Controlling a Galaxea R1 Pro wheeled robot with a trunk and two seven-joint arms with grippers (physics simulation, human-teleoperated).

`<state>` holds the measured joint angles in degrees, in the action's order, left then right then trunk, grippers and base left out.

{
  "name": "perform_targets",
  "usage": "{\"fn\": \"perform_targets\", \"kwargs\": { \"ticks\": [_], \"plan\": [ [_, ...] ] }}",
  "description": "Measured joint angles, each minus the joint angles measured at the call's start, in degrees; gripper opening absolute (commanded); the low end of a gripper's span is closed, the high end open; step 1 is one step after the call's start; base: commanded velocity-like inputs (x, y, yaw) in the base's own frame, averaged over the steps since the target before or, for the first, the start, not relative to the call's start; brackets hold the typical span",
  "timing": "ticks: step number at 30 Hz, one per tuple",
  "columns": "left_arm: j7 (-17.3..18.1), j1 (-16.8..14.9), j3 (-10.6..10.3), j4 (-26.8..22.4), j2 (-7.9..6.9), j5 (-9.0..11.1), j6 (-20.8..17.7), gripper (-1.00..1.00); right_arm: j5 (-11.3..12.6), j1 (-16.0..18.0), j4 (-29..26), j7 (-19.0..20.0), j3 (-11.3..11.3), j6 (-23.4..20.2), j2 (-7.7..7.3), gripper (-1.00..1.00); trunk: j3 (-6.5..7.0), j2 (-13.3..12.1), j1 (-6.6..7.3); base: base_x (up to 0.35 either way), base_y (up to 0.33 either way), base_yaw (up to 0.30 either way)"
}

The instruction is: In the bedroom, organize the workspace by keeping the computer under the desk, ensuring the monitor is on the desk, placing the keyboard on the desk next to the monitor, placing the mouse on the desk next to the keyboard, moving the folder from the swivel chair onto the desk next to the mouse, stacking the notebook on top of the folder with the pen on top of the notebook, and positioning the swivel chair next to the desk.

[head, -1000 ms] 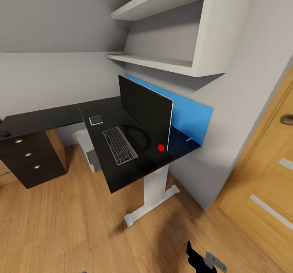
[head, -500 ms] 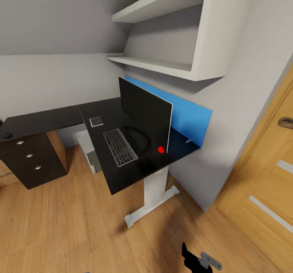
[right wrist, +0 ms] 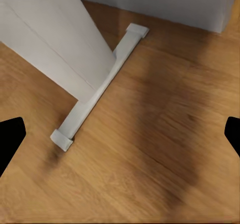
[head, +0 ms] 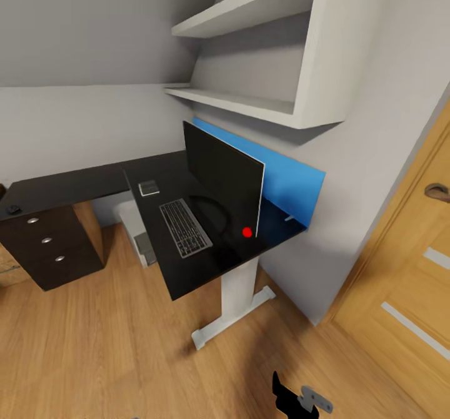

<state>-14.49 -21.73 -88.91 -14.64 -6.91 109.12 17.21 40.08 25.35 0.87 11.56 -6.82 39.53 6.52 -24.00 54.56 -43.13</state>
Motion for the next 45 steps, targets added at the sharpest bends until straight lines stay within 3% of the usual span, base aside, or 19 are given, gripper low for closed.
{"fn": "perform_targets", "kwargs": {
  "ticks": [4,5,7,8,27,45],
  "plan": [
    [0.0,0.0,0.0,0.0,0.65,0.1,0.1,1.00,-0.4,0.0,0.0,-2.3,0.1,1.0,0.96,1.00,-0.06,0.0,0.00,-0.007,0.003,0.155],
    [0.0,0.0,0.0,0.0,0.74,0.1,0.0,1.00,-6.7,0.0,0.0,-3.0,0.0,1.2,1.16,1.00,-0.06,0.0,0.00,-0.104,0.066,0.011],
    [0.0,0.0,0.0,0.0,0.75,0.1,0.0,1.00,-7.8,0.0,0.0,-3.3,0.2,1.3,1.28,1.00,-0.06,0.0,-0.02,-0.229,0.165,0.106],
    [0.0,0.0,0.0,0.0,0.75,0.1,0.0,1.00,-8.2,0.0,0.0,-5.7,0.2,1.3,1.32,1.00,-0.01,0.0,-0.03,-0.271,0.202,0.212],
    [0.0,0.0,0.0,0.0,0.83,0.0,0.0,1.00,-8.5,0.0,0.0,-6.2,0.1,1.2,1.33,1.00,0.40,0.0,-0.02,-0.217,0.223,0.268],
    [0.0,0.0,-0.1,-0.1,0.83,0.0,0.0,1.00,-8.4,0.0,0.0,-6.2,0.1,1.2,1.30,1.00,0.41,0.0,0.00,-0.035,0.117,0.285]
  ]
}}
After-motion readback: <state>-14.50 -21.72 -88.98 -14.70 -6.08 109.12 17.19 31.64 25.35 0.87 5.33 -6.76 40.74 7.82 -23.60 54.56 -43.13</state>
